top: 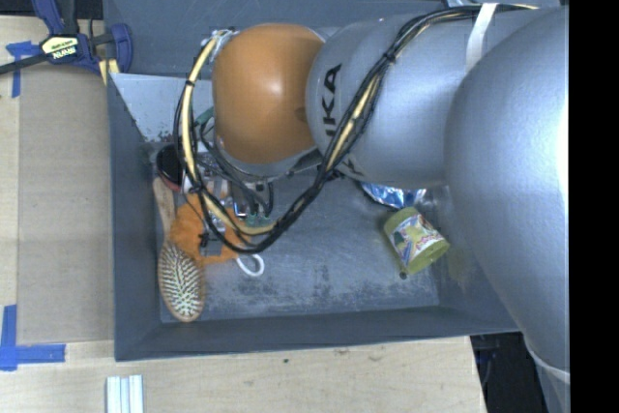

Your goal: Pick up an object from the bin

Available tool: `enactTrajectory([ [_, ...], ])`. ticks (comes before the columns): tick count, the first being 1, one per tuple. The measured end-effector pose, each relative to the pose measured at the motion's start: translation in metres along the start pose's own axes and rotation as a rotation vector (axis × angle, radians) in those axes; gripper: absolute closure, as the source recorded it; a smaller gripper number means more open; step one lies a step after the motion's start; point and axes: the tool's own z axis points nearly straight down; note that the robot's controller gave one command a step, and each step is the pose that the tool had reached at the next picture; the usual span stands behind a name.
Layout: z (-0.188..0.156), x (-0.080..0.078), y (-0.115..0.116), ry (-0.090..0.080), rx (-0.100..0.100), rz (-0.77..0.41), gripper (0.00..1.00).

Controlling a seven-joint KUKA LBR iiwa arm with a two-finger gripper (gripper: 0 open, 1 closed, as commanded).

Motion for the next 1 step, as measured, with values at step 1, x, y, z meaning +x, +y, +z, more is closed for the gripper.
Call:
enactTrajectory([
  [1, 0.0661, -0.0117, -0.0549, 0.009, 0.004, 0.048, 0.0],
])
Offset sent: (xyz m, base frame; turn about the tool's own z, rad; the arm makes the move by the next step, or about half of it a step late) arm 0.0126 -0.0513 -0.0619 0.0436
